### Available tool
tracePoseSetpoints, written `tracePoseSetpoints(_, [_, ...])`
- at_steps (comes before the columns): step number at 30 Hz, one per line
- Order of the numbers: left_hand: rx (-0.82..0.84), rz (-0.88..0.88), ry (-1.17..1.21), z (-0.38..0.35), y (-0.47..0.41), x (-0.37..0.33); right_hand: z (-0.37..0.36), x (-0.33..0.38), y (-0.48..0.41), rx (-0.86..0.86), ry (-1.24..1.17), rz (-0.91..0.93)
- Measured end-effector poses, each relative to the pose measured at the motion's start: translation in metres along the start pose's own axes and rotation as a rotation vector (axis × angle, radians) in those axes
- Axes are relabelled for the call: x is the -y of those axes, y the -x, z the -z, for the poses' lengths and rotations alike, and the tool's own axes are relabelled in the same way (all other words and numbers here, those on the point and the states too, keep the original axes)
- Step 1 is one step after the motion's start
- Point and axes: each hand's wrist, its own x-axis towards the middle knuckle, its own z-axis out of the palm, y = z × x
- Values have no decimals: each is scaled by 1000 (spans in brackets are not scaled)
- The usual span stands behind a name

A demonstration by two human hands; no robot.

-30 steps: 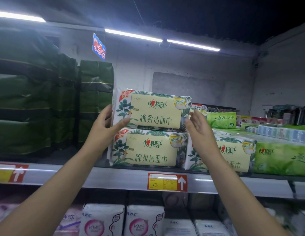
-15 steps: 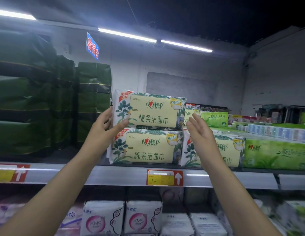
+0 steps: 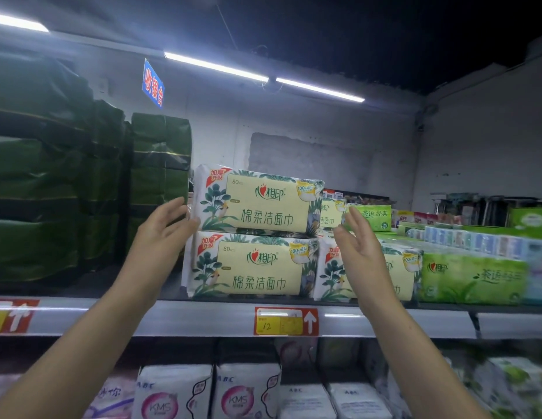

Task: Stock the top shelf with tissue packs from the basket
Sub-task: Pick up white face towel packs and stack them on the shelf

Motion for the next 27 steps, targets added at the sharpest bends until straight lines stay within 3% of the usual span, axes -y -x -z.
tracePoseSetpoints(6, [1, -48, -34, 11, -1, -8, 5, 9, 5, -40, -32, -20])
tracePoseSetpoints(16, [152, 0, -110, 21, 19, -2, -6, 18, 29, -43, -22, -37])
tracePoseSetpoints(27, [150, 4, -89, 60, 47, -26, -25, 48, 64, -8, -25, -16])
